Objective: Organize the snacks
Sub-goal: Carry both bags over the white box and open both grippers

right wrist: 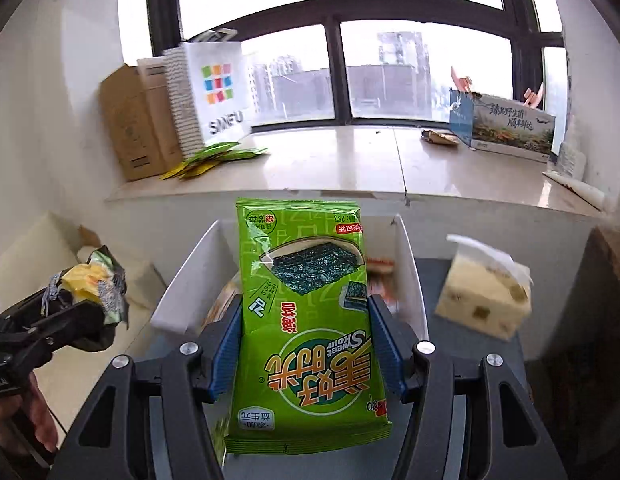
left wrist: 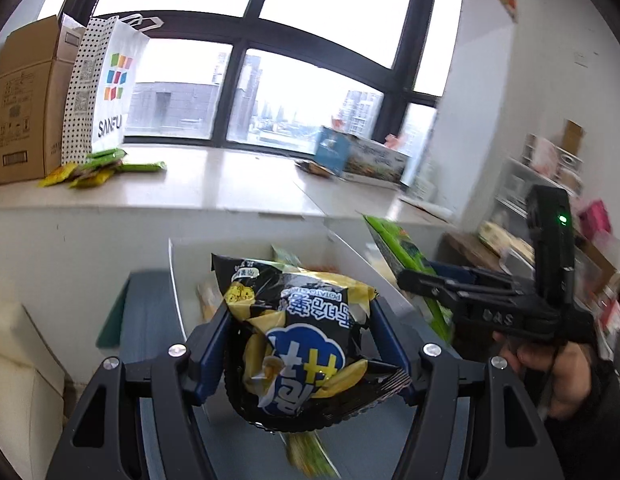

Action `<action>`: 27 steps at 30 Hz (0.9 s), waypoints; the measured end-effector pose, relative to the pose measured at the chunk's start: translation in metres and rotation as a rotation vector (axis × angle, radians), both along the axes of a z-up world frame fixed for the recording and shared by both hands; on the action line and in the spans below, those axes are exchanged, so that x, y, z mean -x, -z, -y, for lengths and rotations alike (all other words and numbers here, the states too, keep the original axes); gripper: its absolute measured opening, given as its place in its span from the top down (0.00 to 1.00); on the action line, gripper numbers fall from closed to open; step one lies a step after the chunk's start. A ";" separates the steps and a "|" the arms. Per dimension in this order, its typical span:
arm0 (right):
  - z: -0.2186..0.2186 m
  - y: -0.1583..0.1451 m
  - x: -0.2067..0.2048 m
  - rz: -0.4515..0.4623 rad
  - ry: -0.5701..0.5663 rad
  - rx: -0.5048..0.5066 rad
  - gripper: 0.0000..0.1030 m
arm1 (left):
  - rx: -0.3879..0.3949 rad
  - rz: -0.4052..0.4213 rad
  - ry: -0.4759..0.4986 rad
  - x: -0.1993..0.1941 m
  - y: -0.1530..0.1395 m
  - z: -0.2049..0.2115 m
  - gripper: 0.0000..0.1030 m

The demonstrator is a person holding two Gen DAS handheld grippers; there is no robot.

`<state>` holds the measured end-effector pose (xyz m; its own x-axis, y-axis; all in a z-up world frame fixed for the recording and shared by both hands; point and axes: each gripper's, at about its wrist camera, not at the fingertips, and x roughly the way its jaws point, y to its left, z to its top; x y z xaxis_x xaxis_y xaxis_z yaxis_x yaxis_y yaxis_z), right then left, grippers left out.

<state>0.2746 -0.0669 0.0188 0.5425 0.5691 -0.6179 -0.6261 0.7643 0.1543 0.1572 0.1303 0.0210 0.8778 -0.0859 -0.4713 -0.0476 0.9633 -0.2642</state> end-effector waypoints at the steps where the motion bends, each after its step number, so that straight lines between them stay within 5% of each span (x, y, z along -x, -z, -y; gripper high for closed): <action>1: -0.006 -0.001 -0.011 -0.010 0.008 0.005 0.38 | 0.001 -0.012 -0.010 -0.015 0.000 -0.006 0.31; 5: -0.033 0.000 -0.055 -0.026 0.001 0.021 0.30 | 0.020 -0.064 -0.039 -0.068 0.010 -0.030 0.29; 6: -0.037 0.000 -0.064 -0.025 0.007 0.020 0.25 | 0.022 -0.085 -0.048 -0.079 0.015 -0.035 0.25; 7: -0.042 0.000 -0.074 -0.024 0.005 0.015 0.10 | 0.032 -0.122 -0.075 -0.090 0.020 -0.041 0.18; 8: -0.045 0.001 -0.081 -0.018 0.010 0.021 0.04 | 0.049 -0.147 -0.096 -0.096 0.025 -0.048 0.01; 9: -0.046 0.001 -0.086 -0.010 0.022 0.026 0.00 | 0.068 -0.154 -0.111 -0.099 0.029 -0.053 0.00; 16: -0.040 0.006 -0.079 0.032 0.042 0.020 0.00 | 0.032 -0.152 -0.081 -0.083 0.035 -0.041 0.00; 27: 0.001 -0.030 0.029 0.181 -0.079 -0.090 0.00 | -0.017 -0.027 0.044 0.011 -0.006 0.008 0.00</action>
<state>0.2454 -0.0675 0.0492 0.5915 0.6630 -0.4590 -0.7073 0.6998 0.0994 0.1462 0.1220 0.0274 0.8605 -0.1161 -0.4961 -0.0116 0.9690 -0.2470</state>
